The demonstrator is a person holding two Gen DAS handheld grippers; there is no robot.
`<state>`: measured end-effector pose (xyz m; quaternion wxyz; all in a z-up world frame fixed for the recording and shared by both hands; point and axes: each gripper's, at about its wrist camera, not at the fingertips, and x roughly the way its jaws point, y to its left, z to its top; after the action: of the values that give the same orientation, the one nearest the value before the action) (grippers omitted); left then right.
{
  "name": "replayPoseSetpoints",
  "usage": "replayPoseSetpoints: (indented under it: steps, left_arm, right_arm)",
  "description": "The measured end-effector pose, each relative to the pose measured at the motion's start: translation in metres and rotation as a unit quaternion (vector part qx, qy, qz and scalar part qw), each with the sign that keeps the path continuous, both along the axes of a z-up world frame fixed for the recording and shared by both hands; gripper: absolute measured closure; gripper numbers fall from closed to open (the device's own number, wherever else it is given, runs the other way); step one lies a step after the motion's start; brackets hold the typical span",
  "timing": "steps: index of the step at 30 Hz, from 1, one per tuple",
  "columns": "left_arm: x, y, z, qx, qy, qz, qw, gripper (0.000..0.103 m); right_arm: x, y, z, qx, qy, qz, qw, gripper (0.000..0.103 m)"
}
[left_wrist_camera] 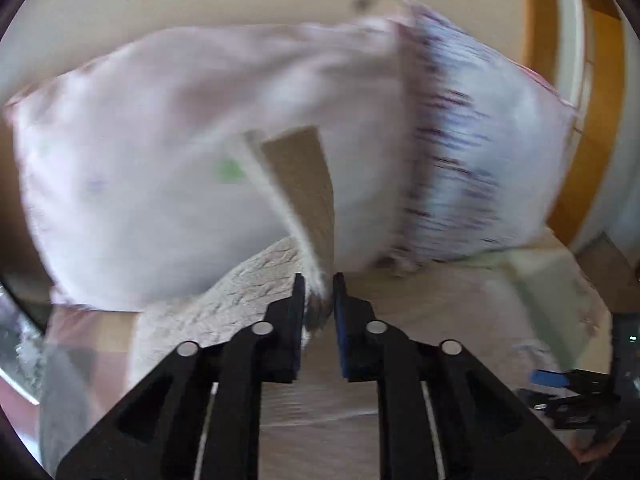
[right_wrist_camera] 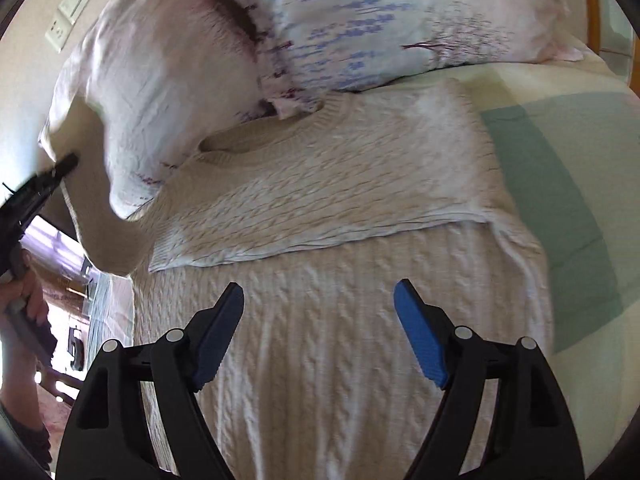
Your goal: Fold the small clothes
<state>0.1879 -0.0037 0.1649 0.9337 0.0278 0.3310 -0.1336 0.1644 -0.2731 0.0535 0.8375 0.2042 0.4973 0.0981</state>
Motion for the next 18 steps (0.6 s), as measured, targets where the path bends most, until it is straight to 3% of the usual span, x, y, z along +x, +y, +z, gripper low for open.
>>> replayPoseSetpoints:
  steps: [2, 4, 5, 7, 10, 14, 18]
  left_arm:
    - [-0.002, -0.078, -0.026, 0.033, 0.032, -0.059, 0.9972, 0.042]
    - [-0.007, -0.102, -0.052, 0.072, 0.065, -0.063, 0.9933, 0.042]
    - [-0.012, -0.091, -0.062, 0.073, 0.082, -0.047, 0.9928, 0.042]
    - [-0.027, -0.045, -0.074, 0.035, 0.113, -0.002, 0.993, 0.042]
    - [-0.064, 0.045, -0.094, -0.014, 0.161, 0.083, 0.9834, 0.041]
    - [-0.123, 0.125, -0.125, -0.071, 0.225, 0.156, 0.9591, 0.043]
    - [-0.168, 0.146, -0.145, -0.137, 0.267, 0.167, 0.9392, 0.048]
  right_arm:
    - [-0.007, -0.014, -0.004, -0.009, 0.008, -0.005, 1.0, 0.024]
    - [-0.017, -0.029, -0.003, -0.012, 0.012, -0.011, 1.0, 0.024]
    - [-0.025, -0.038, -0.001, -0.013, 0.009, -0.015, 1.0, 0.024]
    - [-0.045, -0.06, 0.002, -0.016, 0.005, -0.03, 0.999, 0.024]
    - [-0.074, -0.093, -0.004, 0.011, 0.03, -0.05, 0.998, 0.027]
    - [-0.105, -0.114, -0.022, 0.063, 0.073, -0.05, 0.994, 0.037]
    - [-0.124, -0.111, -0.039, 0.089, 0.108, -0.032, 0.99, 0.045]
